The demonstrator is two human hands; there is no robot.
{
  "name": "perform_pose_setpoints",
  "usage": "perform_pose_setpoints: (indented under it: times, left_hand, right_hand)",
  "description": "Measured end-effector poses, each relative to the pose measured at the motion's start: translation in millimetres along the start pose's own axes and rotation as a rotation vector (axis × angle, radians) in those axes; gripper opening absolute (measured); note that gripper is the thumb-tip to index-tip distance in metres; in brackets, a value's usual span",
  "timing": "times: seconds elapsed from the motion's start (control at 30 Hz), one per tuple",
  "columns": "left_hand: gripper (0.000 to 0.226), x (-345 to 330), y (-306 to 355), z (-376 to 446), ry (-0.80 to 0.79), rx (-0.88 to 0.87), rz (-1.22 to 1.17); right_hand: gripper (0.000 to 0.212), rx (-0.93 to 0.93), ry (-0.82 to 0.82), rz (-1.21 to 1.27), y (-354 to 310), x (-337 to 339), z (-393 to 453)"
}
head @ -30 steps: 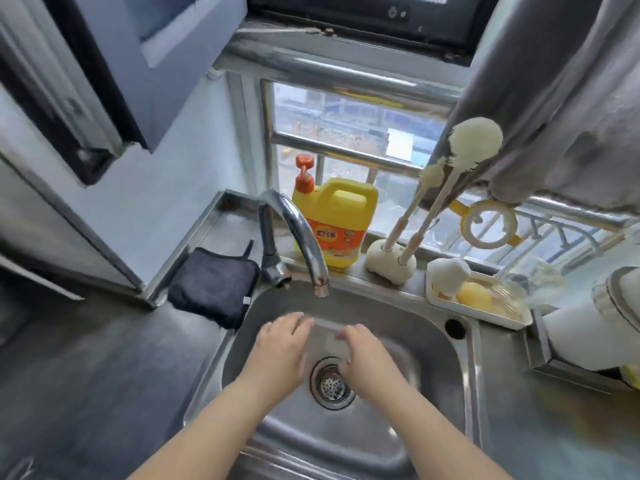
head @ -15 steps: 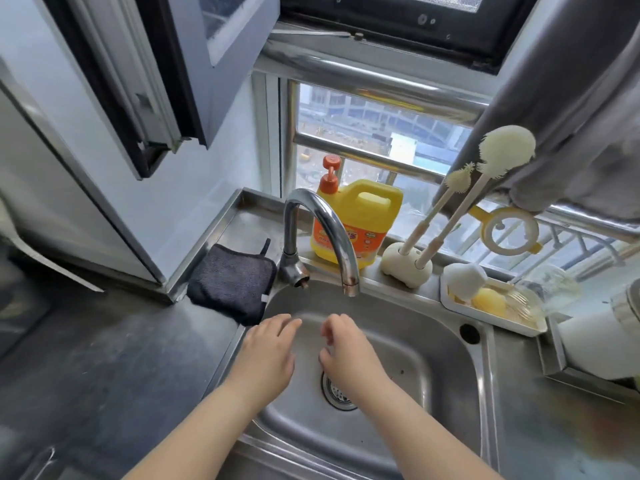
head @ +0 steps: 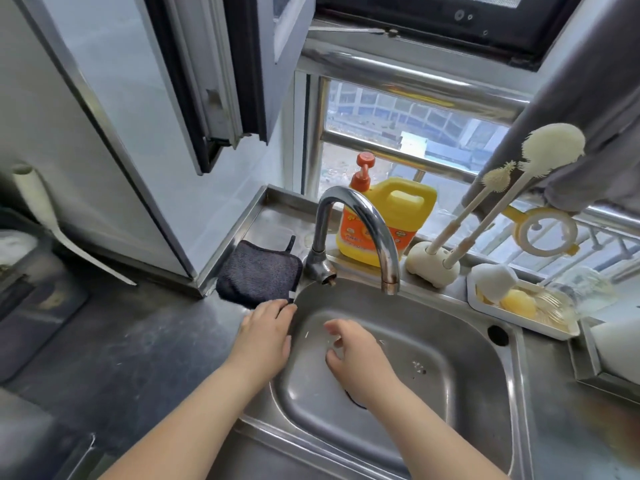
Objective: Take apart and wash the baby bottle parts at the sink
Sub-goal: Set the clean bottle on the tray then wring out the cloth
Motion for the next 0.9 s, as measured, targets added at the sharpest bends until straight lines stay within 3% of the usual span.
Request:
perform_pose_setpoints:
  times: [0.1, 0.3, 0.4, 0.5, 0.63, 0.7, 0.77, 0.83, 0.9]
  left_hand:
    - [0.058, -1.7, -22.1, 17.8, 0.004, 0.026, 0.075]
    - [0.048, -38.2, -50.8, 34.9, -0.283, 0.106, 0.182]
    - [0.045, -44.5, -54.3, 39.7, -0.254, 0.088, 0.176]
    - [0.028, -42.1, -63.0, 48.6, -0.219, 0.139, 0.09]
    - [0.027, 4.1, -61.1, 47.0, -0.042, 0.296, -0.303]
    - [0.017, 21.1, -42.5, 34.2, -0.162, 0.443, -0.714]
    - [0.008, 26.5, -8.2, 16.1, -0.305, 0.6, -1.171]
    - [0.019, 25.8, 29.3, 2.3, -0.381, 0.695, -1.537]
    - [0.027, 26.6, 65.5, -9.5, -0.474, 0.774, -1.856]
  right_hand:
    - [0.04, 0.014, 0.018, 0.008, -2.7, -4.3, 3.8]
    - [0.038, 0.0, 0.021, 0.035, -1.8, -12.4, 3.4]
    - [0.036, -0.01, 0.028, 0.066, 3.1, -13.2, -0.7]
    - [0.035, -0.042, 0.062, 0.123, 9.2, -8.3, -5.1]
    - [0.032, -0.069, 0.165, 0.289, 3.5, 6.7, -10.3]
    - [0.03, -0.062, 0.24, 0.413, -6.1, 14.1, -11.1]
    - [0.043, -0.098, 0.228, 0.529, -13.5, 13.8, -10.7]
    - [0.061, -0.174, 0.156, 0.633, -17.4, 6.8, -10.9]
    - [0.063, -0.199, 0.146, 0.708, -18.3, 2.0, -17.4]
Point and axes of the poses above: each hand's wrist, its own z-axis towards the middle knuckle, its own x-axis out of the back of the hand, y = z × x, the point moved 6 cm from there along z, towards the middle knuckle, and after that the axes turned 11 degrees about z, right-handed, at the moved point
